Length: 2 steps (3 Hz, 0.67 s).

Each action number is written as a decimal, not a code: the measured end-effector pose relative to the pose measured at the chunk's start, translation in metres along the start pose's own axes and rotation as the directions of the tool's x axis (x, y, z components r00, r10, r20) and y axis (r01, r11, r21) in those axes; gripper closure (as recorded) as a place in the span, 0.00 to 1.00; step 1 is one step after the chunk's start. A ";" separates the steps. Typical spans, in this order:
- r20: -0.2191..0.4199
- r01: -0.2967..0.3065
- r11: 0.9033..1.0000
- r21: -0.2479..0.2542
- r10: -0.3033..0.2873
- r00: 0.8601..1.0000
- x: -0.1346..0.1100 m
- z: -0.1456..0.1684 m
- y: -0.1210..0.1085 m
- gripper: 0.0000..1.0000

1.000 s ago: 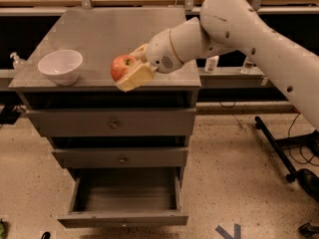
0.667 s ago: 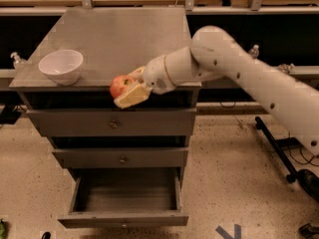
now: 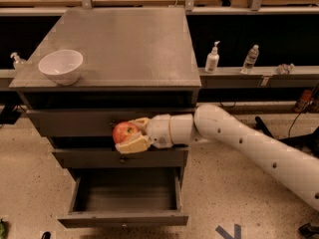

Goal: Place apple into bottom drawer

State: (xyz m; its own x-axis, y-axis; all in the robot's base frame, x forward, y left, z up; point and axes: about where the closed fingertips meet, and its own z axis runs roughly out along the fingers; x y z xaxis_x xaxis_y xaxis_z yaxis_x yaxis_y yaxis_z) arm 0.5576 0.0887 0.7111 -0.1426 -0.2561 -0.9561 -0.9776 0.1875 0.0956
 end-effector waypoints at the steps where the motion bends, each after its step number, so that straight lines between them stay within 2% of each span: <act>1: 0.025 -0.029 0.999 -0.022 0.030 0.999 0.025 0.009 0.003 1.00; 2: 0.019 -0.092 0.994 -0.059 0.093 0.995 0.049 0.016 -0.004 1.00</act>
Offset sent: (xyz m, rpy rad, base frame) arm 0.0071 -0.0035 -0.0847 0.0595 0.1914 0.0419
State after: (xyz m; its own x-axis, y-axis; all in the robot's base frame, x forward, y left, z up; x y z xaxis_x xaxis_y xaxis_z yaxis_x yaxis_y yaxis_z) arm 0.5567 0.0904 0.6599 -0.2304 -0.2197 -0.9480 -0.9677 0.1541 0.1995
